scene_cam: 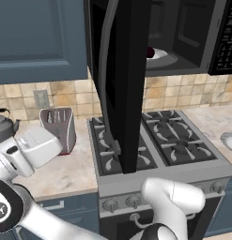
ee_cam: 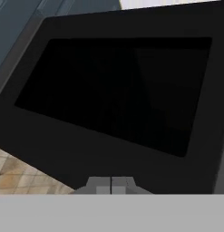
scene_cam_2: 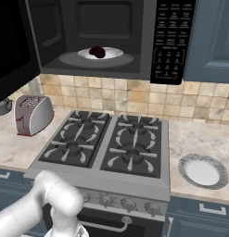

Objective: Pick the eggplant from the counter and place it in the microwave. Then turn on the microwave.

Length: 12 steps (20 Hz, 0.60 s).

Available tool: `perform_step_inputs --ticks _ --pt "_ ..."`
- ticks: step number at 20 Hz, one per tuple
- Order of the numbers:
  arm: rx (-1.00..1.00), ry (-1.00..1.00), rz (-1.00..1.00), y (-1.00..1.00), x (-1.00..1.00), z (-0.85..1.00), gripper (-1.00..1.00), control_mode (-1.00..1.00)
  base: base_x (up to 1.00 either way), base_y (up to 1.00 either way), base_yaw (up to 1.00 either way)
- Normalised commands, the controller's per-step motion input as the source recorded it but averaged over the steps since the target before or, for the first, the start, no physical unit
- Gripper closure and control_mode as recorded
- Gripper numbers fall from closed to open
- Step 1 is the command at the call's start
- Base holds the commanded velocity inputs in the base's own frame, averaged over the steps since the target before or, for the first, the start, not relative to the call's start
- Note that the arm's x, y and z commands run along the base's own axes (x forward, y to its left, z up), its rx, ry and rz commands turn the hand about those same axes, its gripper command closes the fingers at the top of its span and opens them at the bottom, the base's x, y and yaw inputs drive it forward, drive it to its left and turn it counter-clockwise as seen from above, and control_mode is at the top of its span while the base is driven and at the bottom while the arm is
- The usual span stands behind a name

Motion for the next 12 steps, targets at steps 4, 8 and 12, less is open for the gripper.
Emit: perform_step_inputs --ticks 4,8,12 --pt "0.00 0.00 -0.05 0.08 0.29 -0.01 1.00 -1.00 0.00 0.00 0.00" --pt "0.00 0.00 -0.06 0.05 0.29 -0.02 1.00 -1.00 0.00 0.00 0.00" --pt "0.00 0.00 -0.06 0.01 0.27 -0.02 1.00 -1.00 0.00 0.00 0.00"
